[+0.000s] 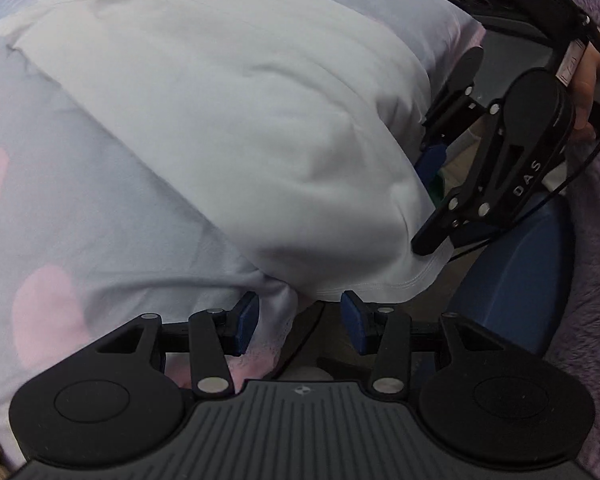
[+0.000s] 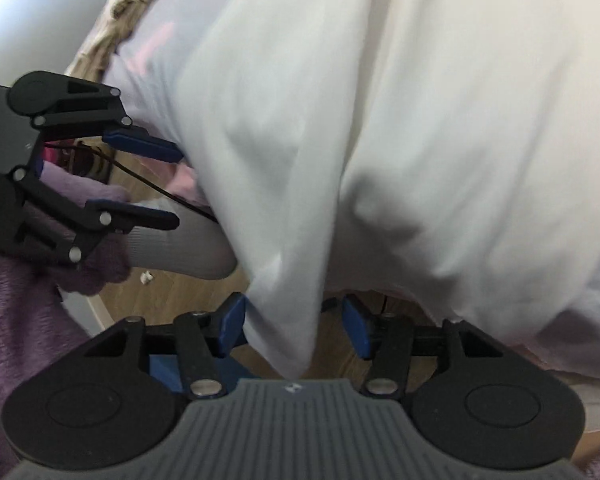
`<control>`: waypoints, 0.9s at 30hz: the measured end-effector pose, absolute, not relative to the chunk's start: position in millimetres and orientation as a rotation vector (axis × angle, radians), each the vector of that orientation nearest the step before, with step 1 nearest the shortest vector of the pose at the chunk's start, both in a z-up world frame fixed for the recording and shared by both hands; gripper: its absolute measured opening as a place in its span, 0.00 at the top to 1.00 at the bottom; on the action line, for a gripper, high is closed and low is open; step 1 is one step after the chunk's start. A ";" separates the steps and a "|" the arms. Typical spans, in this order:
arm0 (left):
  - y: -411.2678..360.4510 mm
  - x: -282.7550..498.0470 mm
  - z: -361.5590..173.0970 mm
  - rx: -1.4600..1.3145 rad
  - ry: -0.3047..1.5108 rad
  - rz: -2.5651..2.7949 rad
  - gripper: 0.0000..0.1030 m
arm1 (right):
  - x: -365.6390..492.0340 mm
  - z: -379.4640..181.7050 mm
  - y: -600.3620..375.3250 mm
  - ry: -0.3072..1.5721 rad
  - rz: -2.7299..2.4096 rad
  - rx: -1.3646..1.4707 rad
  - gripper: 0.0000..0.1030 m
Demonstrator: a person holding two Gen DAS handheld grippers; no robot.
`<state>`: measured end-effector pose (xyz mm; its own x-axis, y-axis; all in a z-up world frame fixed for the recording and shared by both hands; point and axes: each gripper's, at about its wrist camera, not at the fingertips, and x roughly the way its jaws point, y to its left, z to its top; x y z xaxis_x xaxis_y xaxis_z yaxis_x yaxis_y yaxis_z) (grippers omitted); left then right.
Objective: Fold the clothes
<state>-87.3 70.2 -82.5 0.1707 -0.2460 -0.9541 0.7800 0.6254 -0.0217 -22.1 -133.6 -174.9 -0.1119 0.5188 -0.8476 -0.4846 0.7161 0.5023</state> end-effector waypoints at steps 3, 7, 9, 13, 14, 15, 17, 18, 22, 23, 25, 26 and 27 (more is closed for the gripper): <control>68.0 -83.9 -90.4 0.530 1.190 -0.786 0.58 | -28.4 -170.6 -138.6 1.469 0.876 0.058 0.93; 70.2 -81.1 -94.3 0.527 1.182 -0.818 0.58 | -36.0 -149.0 -140.2 1.466 1.030 0.160 0.97; 75.8 -75.8 -96.4 0.460 1.199 -0.843 0.58 | -42.3 -143.8 -138.3 1.468 1.064 0.190 0.99; 83.6 -67.5 -103.7 0.385 1.221 -0.869 0.62 | -45.0 -153.1 -128.6 1.531 1.009 0.149 0.99; 85.2 -66.2 -103.8 0.370 1.225 -0.870 0.64 | -44.0 -158.9 -127.6 1.551 0.959 0.110 0.99; 87.1 -64.9 -103.2 0.351 1.233 -0.870 0.68 | -42.8 -164.4 -129.3 1.572 0.913 0.096 0.99; 90.7 -62.7 -102.6 0.323 1.253 -0.861 0.93 | -39.3 -171.2 -128.7 1.590 0.848 0.069 0.99; 92.2 -62.1 -103.3 0.324 1.272 -0.845 0.95 | -37.6 -172.9 -127.1 1.592 0.827 0.058 0.98; 99.3 -65.1 -107.8 0.376 1.371 -0.776 1.00 | -40.2 -171.9 -131.4 1.597 0.763 -0.010 0.92; 101.8 -66.6 -109.7 0.405 1.402 -0.750 1.00 | -38.6 -171.6 -130.4 1.598 0.733 -0.023 0.88; 108.2 -67.9 -109.9 0.423 1.427 -0.709 1.00 | -36.3 -166.9 -135.2 1.583 0.648 -0.084 0.70; 111.7 -68.2 -109.4 0.425 1.434 -0.690 1.00 | -35.2 -163.5 -137.6 1.571 0.608 -0.113 0.66; 115.1 -68.5 -108.9 0.427 1.441 -0.672 1.00 | -33.8 -159.1 -141.3 1.561 0.585 -0.121 0.66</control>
<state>-68.5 115.1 -108.9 -0.0028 -0.1625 -0.9867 0.6512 0.7485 -0.1251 -33.8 -141.3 -159.1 -0.0947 0.2735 -0.9572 -0.4228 0.8594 0.2874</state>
